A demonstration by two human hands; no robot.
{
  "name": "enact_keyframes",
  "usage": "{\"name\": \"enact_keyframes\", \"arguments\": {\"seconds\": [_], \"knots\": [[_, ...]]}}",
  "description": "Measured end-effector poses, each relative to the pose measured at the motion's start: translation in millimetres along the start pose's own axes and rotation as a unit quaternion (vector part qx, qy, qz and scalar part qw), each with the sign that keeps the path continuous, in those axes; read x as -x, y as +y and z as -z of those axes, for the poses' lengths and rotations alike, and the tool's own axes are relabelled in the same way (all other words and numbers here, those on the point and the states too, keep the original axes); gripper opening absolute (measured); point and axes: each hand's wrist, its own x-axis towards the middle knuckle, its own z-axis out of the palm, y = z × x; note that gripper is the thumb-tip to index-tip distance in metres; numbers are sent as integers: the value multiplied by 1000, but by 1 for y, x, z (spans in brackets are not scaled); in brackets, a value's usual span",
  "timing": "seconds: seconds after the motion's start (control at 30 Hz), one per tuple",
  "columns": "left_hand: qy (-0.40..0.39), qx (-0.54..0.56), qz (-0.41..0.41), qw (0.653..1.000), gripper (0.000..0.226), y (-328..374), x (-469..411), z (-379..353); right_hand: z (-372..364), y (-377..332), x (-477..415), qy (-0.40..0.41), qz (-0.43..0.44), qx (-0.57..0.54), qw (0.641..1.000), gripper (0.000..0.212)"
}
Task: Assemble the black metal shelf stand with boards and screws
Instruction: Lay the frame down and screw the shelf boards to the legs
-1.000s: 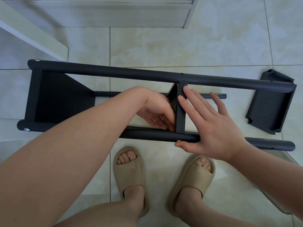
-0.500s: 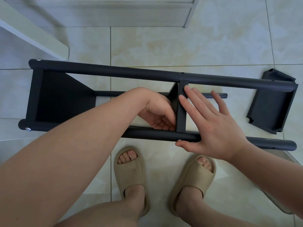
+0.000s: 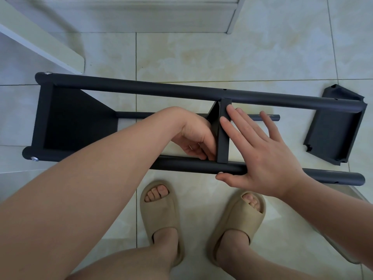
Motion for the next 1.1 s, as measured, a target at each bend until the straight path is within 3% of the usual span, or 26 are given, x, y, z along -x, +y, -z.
{"name": "enact_keyframes", "arguments": {"seconds": [0.3, 1.1], "knots": [[-16, 53, -20, 998, 16, 1, 1, -2, 0, 0, 0, -3, 1, -3, 1000, 103], [-10, 37, 0, 999, 10, -1, 2, -2, -1, 0, 0, -6, 1, -2, 1000, 102]]}}
